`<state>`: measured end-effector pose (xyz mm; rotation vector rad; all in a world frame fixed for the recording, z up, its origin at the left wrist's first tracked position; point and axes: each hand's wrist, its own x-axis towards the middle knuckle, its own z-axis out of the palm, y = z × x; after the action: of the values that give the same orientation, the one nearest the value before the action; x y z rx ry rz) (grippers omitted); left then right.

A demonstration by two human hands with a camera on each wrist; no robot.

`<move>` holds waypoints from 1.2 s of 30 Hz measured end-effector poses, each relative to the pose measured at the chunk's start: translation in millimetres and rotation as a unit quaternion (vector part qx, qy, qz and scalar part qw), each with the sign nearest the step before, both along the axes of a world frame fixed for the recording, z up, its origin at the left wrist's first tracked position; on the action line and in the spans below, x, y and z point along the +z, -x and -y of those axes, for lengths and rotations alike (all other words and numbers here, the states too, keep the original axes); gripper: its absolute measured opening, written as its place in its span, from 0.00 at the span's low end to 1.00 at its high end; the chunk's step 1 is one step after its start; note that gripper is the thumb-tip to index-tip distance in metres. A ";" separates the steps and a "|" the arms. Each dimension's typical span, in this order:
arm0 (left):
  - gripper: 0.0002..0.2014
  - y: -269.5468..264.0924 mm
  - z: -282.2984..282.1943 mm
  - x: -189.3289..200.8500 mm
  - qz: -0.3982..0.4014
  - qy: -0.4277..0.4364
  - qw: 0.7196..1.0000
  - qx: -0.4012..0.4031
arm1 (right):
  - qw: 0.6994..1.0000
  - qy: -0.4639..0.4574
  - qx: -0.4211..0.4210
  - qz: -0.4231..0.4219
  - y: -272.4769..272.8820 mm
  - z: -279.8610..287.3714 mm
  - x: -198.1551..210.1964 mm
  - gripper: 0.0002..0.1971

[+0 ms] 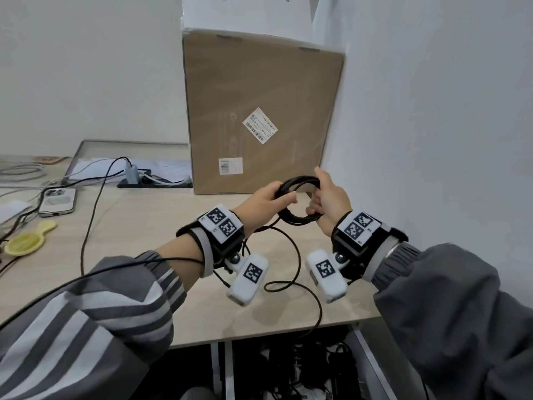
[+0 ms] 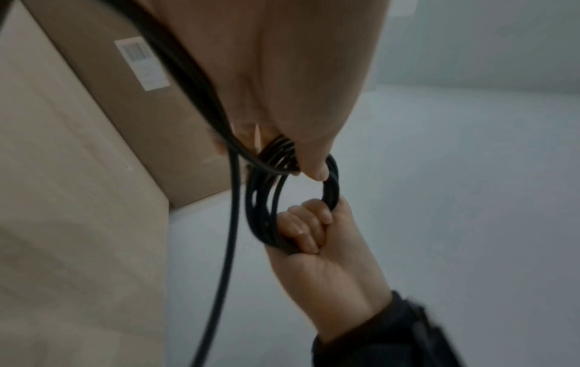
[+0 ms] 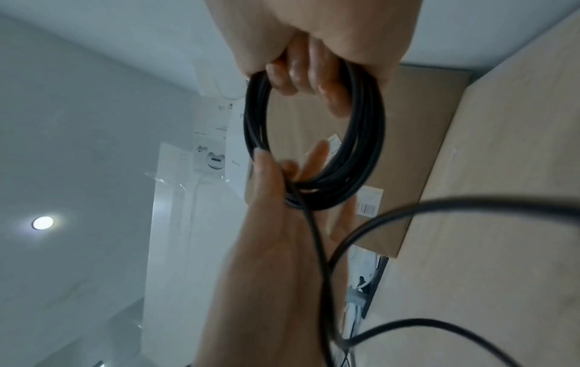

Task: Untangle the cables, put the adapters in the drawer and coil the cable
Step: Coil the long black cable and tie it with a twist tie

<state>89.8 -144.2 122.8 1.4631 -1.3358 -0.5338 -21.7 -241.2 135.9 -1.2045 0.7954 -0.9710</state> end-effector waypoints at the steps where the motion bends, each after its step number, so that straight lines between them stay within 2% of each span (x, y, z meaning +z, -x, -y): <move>1: 0.12 1.0 0.8 -3.7 0.001 -0.010 1.000 0.022 | 1.000 -0.011 -0.009 0.018 0.3 -3.0 0.0 0.18; 3: 0.20 3.6 3.7 -10.2 -0.036 -0.045 0.997 0.059 | 0.999 -0.008 -0.031 0.030 -0.8 -7.1 2.5 0.18; 5: 0.23 8.1 6.9 -14.9 -0.133 -0.071 0.988 0.040 | 0.999 -0.003 -0.044 0.032 -3.8 -9.5 4.5 0.20; 7: 0.21 12.3 10.6 -15.5 -0.187 -0.040 0.981 0.018 | 0.998 -0.019 -0.033 0.052 -7.6 -11.6 3.1 0.20; 10: 0.14 12.5 16.1 -11.5 -0.222 0.022 0.973 0.057 | 0.994 -0.045 0.015 0.099 -9.4 -15.5 -3.0 0.19; 13: 0.09 10.5 18.3 -12.7 -0.165 0.030 0.982 0.086 | 0.996 -0.032 0.026 0.076 -6.8 -15.7 -5.8 0.20; 16: 0.25 12.4 13.0 -15.9 -0.056 -0.002 0.996 0.074 | 0.999 -0.008 -0.011 0.050 -3.6 -11.8 -10.1 0.20; 18: 0.31 13.3 10.8 -16.6 0.012 0.001 0.997 0.072 | 0.999 -0.011 -0.019 0.048 -3.5 -10.4 -13.2 0.20; 20: 0.27 11.4 11.1 -16.3 0.061 0.011 0.994 0.092 | 0.999 -0.016 -0.017 0.045 -4.8 -10.3 -15.3 0.20; 22: 0.16 9.9 13.4 -13.7 0.096 0.000 0.990 0.104 | 0.999 -0.025 -0.022 0.040 -5.5 -8.3 -16.3 0.19; 24: 0.08 9.3 15.0 -10.6 0.073 0.000 0.993 0.096 | 0.999 -0.030 -0.020 0.035 -5.3 -5.4 -17.5 0.19; 28: 0.09 10.4 15.5 -10.9 -0.120 -0.009 0.992 0.045 | 0.999 -0.031 0.011 0.037 -4.3 -2.0 -22.8 0.22; 31: 0.11 12.4 15.1 -17.1 -0.111 -0.016 0.993 0.042 | 0.998 -0.015 0.044 -0.037 1.0 1.2 -27.1 0.25; 33: 0.12 10.2 15.5 -18.9 -0.033 -0.020 0.997 0.060 | 0.988 0.059 0.063 -0.125 4.6 7.2 -23.0 0.26; 36: 0.11 11.8 15.6 -16.5 0.083 -0.046 0.994 0.056 | 0.928 0.258 0.072 -0.259 5.4 12.4 -9.0 0.30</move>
<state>78.0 -159.7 106.3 1.6763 -1.3633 -0.4130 -27.0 -253.6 126.9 -2.0033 0.8669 -0.7644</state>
